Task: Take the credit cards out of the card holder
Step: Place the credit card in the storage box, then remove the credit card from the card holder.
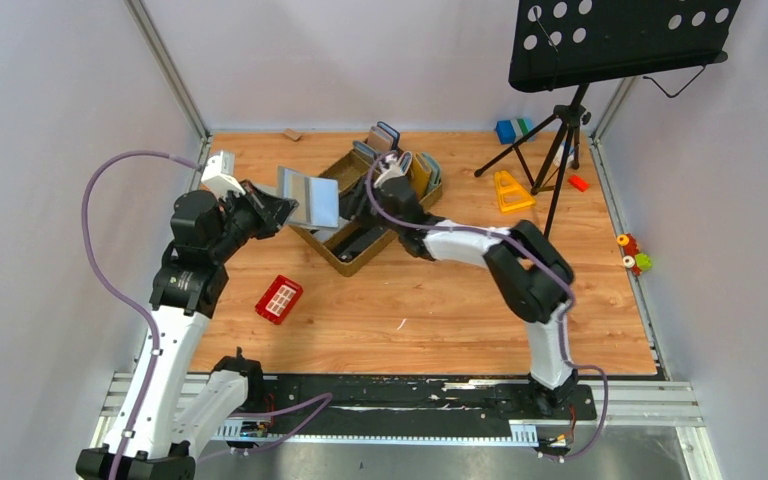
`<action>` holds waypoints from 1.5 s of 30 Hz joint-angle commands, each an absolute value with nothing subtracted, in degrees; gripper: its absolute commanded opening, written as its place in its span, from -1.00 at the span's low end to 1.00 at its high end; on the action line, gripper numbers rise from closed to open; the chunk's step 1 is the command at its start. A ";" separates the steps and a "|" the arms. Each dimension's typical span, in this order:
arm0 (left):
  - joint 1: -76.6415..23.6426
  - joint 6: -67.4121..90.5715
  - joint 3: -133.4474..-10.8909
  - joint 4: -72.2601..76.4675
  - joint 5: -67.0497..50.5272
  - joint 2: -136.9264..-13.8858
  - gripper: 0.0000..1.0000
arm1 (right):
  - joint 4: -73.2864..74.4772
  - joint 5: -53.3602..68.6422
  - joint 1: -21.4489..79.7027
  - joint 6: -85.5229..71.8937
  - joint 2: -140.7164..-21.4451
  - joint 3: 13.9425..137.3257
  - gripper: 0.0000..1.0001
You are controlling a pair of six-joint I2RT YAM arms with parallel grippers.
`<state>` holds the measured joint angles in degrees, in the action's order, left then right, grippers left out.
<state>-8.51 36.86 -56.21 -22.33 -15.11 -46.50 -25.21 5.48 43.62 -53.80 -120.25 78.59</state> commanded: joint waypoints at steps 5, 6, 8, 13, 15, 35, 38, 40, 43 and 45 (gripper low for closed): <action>-8.17 42.47 -54.75 -12.43 -24.39 -45.70 -1.00 | -27.96 11.48 35.41 -41.01 -90.49 54.64 -0.10; -8.18 43.54 -54.18 -11.18 -25.68 -45.70 -1.00 | -27.19 11.66 34.86 -40.02 -87.71 52.08 -0.10; -8.17 46.31 -52.52 -7.74 -28.42 -45.60 -1.00 | -25.35 11.12 34.47 -37.76 -82.58 47.44 -0.10; -8.25 50.56 -47.58 0.87 -34.00 -46.24 -1.00 | -19.78 10.25 34.01 -32.96 -72.36 39.90 -0.10; -8.26 50.41 -45.11 2.06 -34.42 -46.92 -1.00 | -17.00 10.46 33.90 -31.71 -69.39 38.02 -0.10; -44.67 41.79 -26.49 11.65 -2.58 -60.01 -1.00 | 2.18 11.63 31.50 -27.61 -42.21 23.02 0.00; -47.42 40.51 -25.78 12.28 1.58 -63.07 -1.00 | 1.40 15.69 31.47 -29.07 -41.53 21.98 0.03; -48.60 39.57 -25.29 13.00 3.36 -64.78 -1.00 | -1.01 18.97 31.56 -30.96 -42.20 20.97 0.03; -49.83 38.94 -24.74 14.05 4.65 -66.57 -1.00 | -2.81 20.92 33.88 -31.92 -44.59 20.88 0.04; -50.45 38.94 -24.45 14.63 4.93 -67.16 -1.00 | -1.93 17.81 37.17 -31.75 -46.52 21.97 0.04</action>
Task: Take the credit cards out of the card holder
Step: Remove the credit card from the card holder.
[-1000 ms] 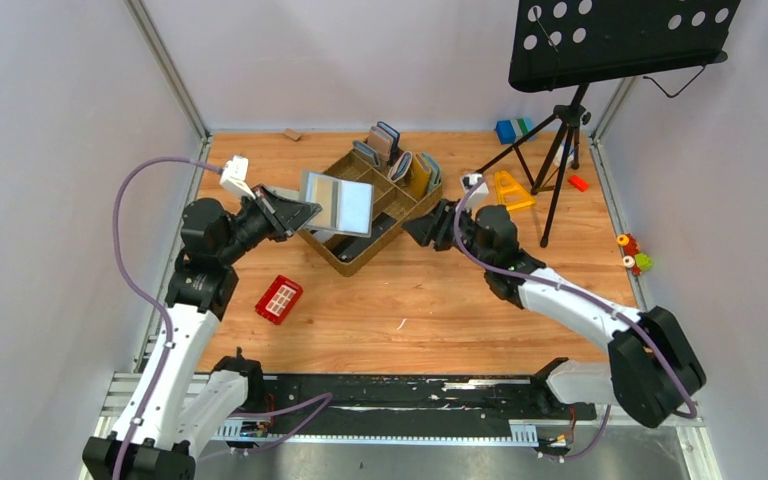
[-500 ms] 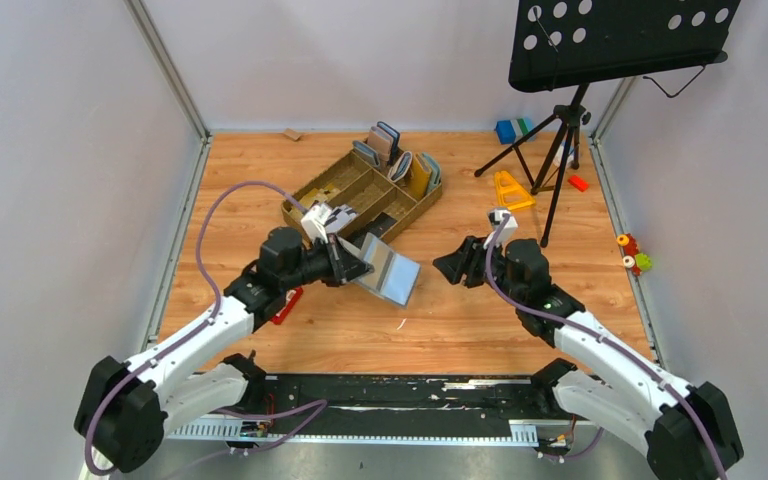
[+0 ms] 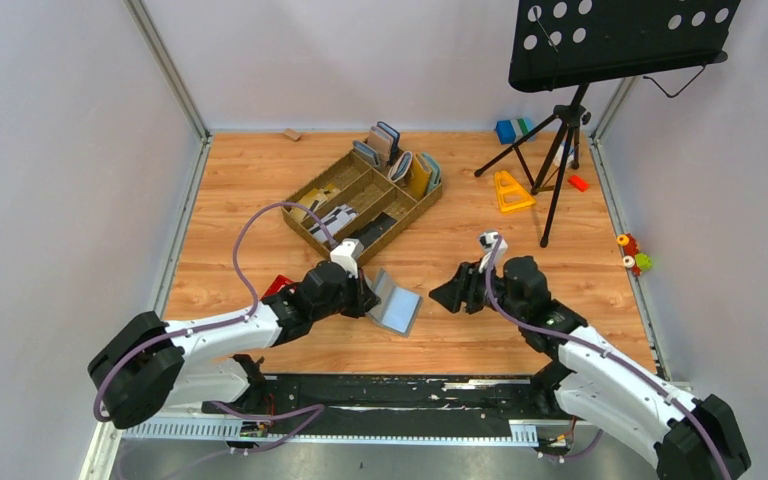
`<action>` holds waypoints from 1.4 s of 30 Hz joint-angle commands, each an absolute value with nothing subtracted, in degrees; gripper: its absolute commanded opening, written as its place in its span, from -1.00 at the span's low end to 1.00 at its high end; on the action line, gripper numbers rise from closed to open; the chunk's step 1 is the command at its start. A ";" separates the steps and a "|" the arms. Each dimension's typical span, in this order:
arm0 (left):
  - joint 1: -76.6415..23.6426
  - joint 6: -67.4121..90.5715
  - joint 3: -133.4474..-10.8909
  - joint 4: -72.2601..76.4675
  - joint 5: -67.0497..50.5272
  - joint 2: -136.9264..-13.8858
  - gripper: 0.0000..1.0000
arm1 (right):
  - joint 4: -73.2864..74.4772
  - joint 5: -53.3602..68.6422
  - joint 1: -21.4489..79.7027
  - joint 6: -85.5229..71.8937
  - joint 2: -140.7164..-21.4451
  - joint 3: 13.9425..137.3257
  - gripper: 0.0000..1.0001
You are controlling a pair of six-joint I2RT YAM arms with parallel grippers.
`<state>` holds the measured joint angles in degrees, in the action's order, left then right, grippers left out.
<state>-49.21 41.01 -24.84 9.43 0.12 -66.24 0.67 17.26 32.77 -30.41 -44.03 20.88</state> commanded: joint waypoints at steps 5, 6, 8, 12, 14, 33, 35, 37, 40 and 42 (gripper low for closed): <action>-51.14 38.44 -24.43 14.15 5.35 -67.02 -1.00 | -2.21 13.59 42.82 -33.94 -51.41 22.78 -0.04; -51.19 38.27 -24.37 13.90 5.32 -66.79 -1.00 | -3.20 13.39 43.38 -34.51 -52.60 22.34 -0.07; -51.24 37.79 -24.35 13.34 5.21 -66.26 -0.95 | -5.75 13.30 44.16 -35.45 -55.24 21.77 -0.15; -51.24 37.18 -24.26 12.96 4.32 -65.47 -0.82 | -10.24 14.81 44.74 -36.36 -62.44 22.14 -0.25; -51.24 36.94 -24.18 12.84 3.80 -65.36 -0.80 | -11.97 16.01 44.81 -36.40 -65.64 23.08 -0.31; -51.24 34.46 -25.06 10.96 0.95 -65.70 -0.65 | -11.83 16.60 44.80 -36.07 -77.63 26.83 -1.00; -51.24 34.63 -25.53 10.59 0.81 -67.05 -0.65 | -11.36 16.70 44.80 -35.96 -77.21 27.18 -1.00; -51.24 34.97 -25.87 10.56 0.59 -68.40 -0.65 | -10.56 16.63 44.80 -35.63 -76.52 27.62 -1.00; -51.24 35.54 -26.03 11.33 0.35 -69.61 -0.66 | -9.02 16.52 44.78 -35.44 -74.70 28.20 -1.00; -51.24 35.83 -25.93 11.83 -0.81 -69.83 -0.66 | -8.43 16.57 44.74 -35.30 -72.99 28.42 -1.00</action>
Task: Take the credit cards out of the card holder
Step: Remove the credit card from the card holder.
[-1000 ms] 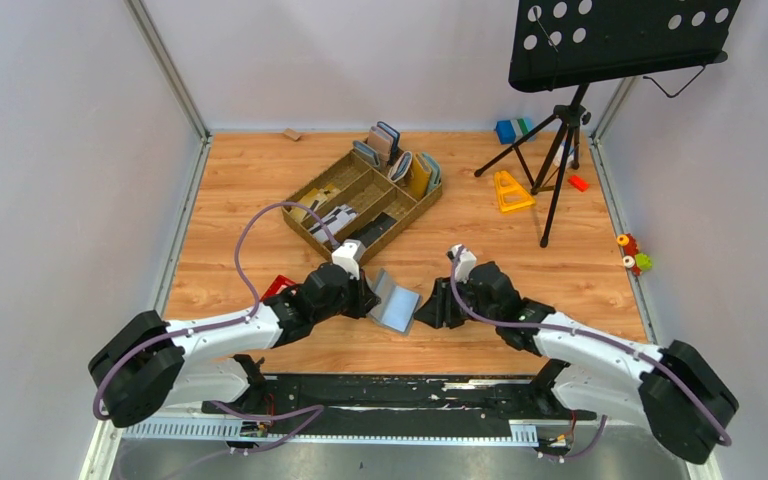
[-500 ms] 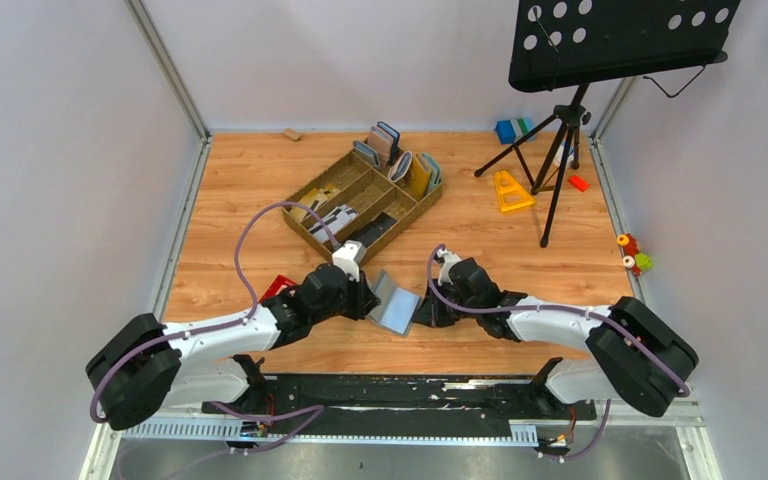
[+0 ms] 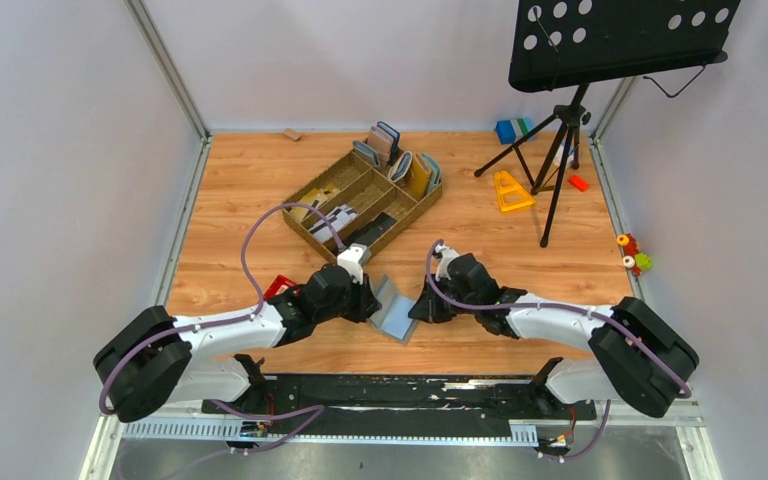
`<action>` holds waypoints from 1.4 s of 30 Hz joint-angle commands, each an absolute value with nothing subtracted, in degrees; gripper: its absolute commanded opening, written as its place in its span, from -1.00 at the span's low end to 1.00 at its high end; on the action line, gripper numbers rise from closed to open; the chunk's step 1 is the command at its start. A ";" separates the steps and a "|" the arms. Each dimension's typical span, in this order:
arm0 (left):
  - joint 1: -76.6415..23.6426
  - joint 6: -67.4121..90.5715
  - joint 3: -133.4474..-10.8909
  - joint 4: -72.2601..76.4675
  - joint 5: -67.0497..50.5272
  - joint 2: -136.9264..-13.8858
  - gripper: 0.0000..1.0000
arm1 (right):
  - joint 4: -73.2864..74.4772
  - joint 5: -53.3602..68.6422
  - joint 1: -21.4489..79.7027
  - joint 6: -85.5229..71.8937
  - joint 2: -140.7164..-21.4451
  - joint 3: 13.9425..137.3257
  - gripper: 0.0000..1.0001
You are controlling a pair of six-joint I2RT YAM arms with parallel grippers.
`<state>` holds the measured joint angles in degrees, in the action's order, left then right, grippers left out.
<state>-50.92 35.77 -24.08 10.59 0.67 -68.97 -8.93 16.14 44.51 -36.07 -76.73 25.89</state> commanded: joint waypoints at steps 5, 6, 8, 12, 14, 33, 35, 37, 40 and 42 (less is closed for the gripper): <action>-51.24 35.69 -25.97 11.55 -0.79 -69.65 -0.66 | -8.28 16.10 44.76 -33.95 -70.10 28.62 -1.00; -51.24 35.69 -26.01 11.58 -0.99 -69.68 -0.66 | -8.59 16.20 44.70 -33.81 -70.81 28.79 -1.00; -51.25 35.76 -26.09 11.61 -1.27 -69.67 -0.66 | -9.49 16.81 44.74 -33.89 -73.13 29.31 -1.00; -51.24 35.84 -26.19 11.54 -1.47 -69.64 -0.66 | -12.36 18.41 44.81 -35.27 -78.65 29.98 -1.00; -51.24 35.89 -26.19 11.64 -1.78 -69.72 -0.65 | -13.33 18.58 44.78 -35.68 -81.07 30.02 -1.00; -51.16 38.14 -27.58 9.71 -3.56 -68.59 0.05 | -15.44 19.25 44.79 -36.07 -87.70 29.28 -1.00; -50.95 38.15 -27.81 9.37 -3.57 -68.63 0.07 | -15.71 19.34 44.79 -36.18 -88.01 29.20 -1.00; -50.33 38.50 -27.86 9.12 -4.28 -69.10 0.07 | -15.86 19.42 44.77 -36.14 -88.27 29.22 -1.00; -48.61 40.07 -26.68 11.57 -7.08 -69.27 0.08 | -15.99 19.58 44.81 -36.16 -88.33 29.05 -1.00; -47.40 41.08 -25.77 13.47 -9.32 -69.37 0.10 | -16.04 19.60 44.74 -36.17 -88.26 29.02 -1.00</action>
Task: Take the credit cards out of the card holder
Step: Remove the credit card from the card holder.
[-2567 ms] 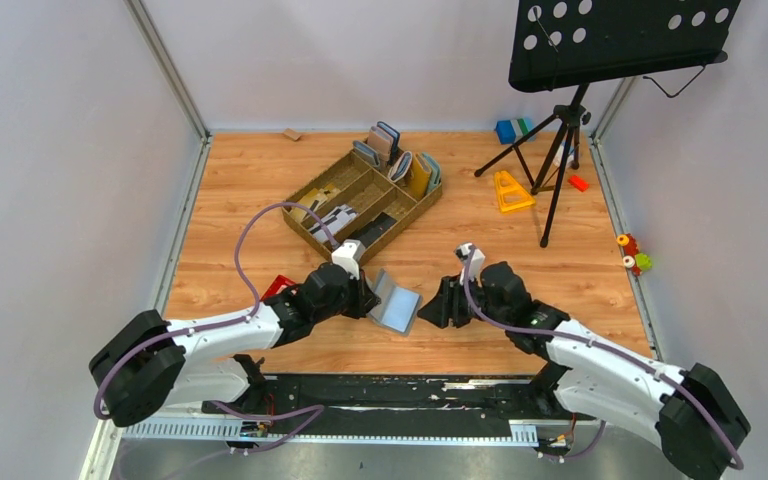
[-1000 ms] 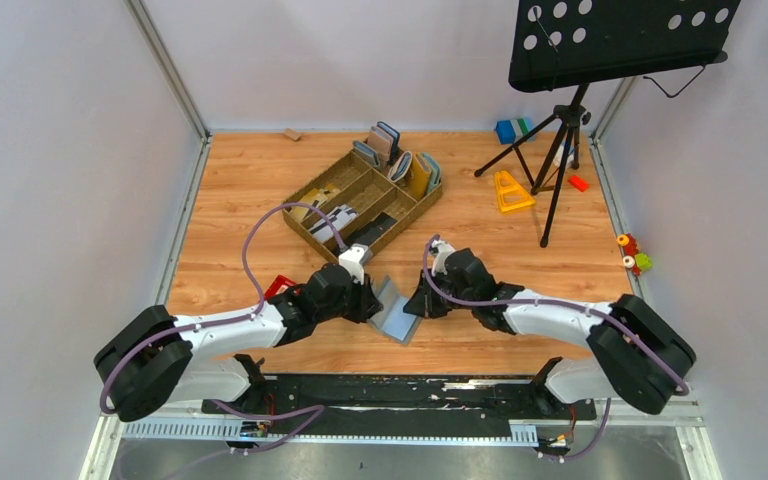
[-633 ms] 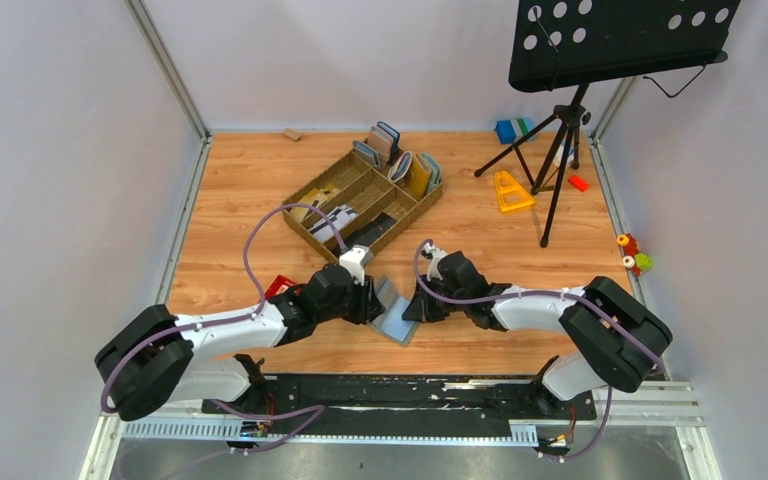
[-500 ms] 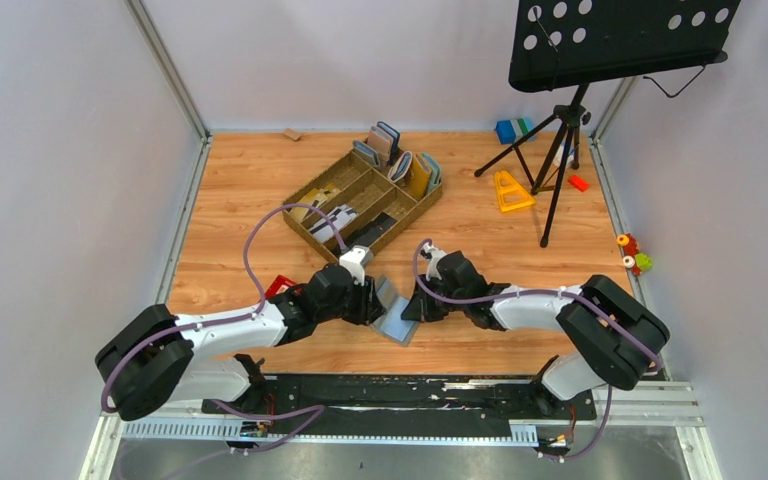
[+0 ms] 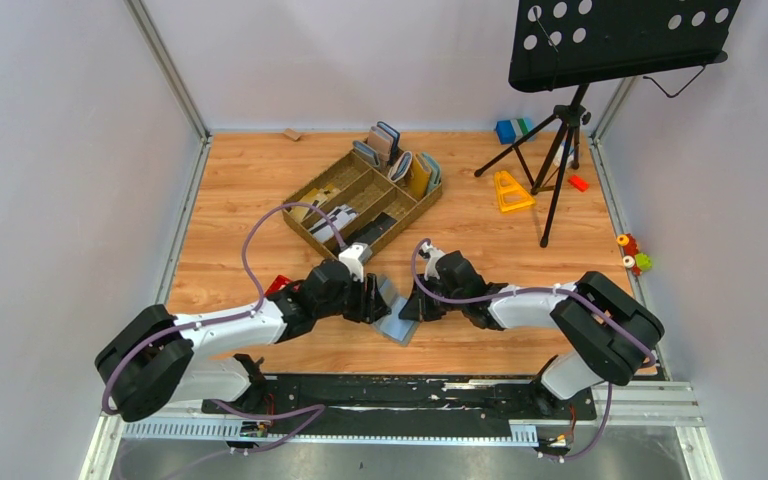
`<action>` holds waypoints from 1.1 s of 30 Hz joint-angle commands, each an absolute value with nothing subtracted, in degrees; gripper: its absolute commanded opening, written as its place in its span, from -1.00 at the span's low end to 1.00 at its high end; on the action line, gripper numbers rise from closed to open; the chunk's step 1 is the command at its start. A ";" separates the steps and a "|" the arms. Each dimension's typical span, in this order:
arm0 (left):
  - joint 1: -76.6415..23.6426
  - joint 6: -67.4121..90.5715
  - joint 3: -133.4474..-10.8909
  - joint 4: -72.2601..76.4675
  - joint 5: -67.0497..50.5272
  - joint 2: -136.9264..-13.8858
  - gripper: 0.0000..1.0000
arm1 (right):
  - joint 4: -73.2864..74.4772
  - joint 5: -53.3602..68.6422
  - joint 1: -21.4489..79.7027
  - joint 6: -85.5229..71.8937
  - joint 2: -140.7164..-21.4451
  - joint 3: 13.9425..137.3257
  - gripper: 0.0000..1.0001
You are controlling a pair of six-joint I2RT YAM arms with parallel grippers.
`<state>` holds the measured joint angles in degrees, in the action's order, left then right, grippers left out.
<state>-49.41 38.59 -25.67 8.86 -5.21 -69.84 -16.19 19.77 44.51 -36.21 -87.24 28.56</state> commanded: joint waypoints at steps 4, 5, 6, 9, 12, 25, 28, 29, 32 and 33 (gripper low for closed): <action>-45.97 41.70 -25.47 14.33 -11.63 -69.61 0.11 | -16.25 19.64 44.80 -36.17 -88.02 28.78 -1.00; -45.70 41.76 -25.41 14.33 -11.98 -69.69 0.11 | -16.26 19.68 44.77 -36.17 -87.98 28.68 -1.00; -45.44 41.75 -25.36 14.33 -12.35 -69.72 0.10 | -16.30 19.75 44.75 -36.13 -87.90 28.60 -1.00; -44.72 41.91 -24.90 14.58 -13.53 -70.03 -0.02 | -16.35 19.78 44.80 -36.04 -87.61 28.42 -1.00; -44.07 41.92 -24.71 14.43 -14.48 -70.59 -0.15 | -16.35 19.78 44.81 -35.95 -87.41 28.38 -1.00; -43.51 41.95 -24.61 15.91 -17.60 -70.80 -0.27 | -16.76 20.57 44.79 -35.87 -88.28 28.53 -1.00; -43.42 41.75 -24.53 15.99 -18.29 -70.88 -0.27 | -16.86 20.73 44.74 -35.92 -88.54 28.68 -1.00; -43.35 41.75 -24.52 16.07 -18.43 -71.03 -0.29 | -16.87 20.81 44.76 -35.91 -88.66 28.66 -1.00; -43.33 41.66 -24.52 16.13 -18.57 -71.70 -0.38 | -17.05 21.01 44.78 -36.00 -88.76 28.67 -1.00; -43.34 41.78 -24.52 16.40 -18.94 -71.98 -0.38 | -17.05 21.07 44.74 -36.02 -88.83 28.65 -1.00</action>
